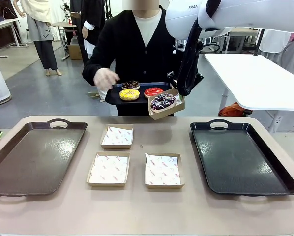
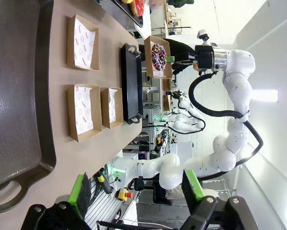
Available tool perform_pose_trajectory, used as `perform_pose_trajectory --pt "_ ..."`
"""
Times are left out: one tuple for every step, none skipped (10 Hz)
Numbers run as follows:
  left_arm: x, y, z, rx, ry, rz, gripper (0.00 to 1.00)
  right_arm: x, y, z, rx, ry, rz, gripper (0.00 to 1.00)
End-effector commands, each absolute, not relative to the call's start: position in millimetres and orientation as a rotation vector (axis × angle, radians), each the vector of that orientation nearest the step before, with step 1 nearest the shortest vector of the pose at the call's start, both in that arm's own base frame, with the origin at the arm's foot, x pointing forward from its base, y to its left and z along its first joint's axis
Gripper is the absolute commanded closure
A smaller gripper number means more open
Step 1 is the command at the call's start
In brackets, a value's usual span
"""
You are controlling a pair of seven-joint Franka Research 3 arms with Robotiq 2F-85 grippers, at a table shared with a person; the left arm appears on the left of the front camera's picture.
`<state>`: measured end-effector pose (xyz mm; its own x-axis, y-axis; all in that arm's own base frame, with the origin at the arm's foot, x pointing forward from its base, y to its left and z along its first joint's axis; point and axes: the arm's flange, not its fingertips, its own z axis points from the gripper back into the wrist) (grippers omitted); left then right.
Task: Individually package the donuts and arrange them on the tray.
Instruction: Place the picked Paper togo box on the Handle tray while simultaneously picking up another Paper togo box from the table with the other hand.
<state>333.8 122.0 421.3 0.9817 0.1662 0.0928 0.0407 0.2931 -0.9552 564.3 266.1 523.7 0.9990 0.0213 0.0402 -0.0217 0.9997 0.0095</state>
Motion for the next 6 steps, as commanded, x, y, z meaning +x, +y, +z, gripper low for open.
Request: perform_pose_trajectory --pt "333.7 121.7 422.7 -1.279 -0.186 0.079 0.00 562.2 264.3 520.7 0.012 -0.052 0.009 1.00" --pt "333.7 121.7 422.7 -1.279 -0.186 0.079 0.00 562.2 264.3 520.7 0.012 -0.052 0.009 1.00" --pt "333.7 121.7 422.7 -1.279 -0.186 0.079 0.00 562.2 264.3 520.7 0.012 -0.052 0.009 1.00" --pt "333.7 121.7 422.7 -1.279 -0.186 0.079 0.00 562.2 264.3 520.7 0.012 -0.052 0.009 1.00" --pt "333.7 121.7 422.7 -1.279 -0.186 0.079 0.00 562.2 264.3 520.7 0.012 -0.052 0.009 1.00" --pt "333.7 121.7 422.7 -1.279 -0.186 0.079 0.00 562.2 264.3 520.7 0.012 -0.052 0.009 1.00"
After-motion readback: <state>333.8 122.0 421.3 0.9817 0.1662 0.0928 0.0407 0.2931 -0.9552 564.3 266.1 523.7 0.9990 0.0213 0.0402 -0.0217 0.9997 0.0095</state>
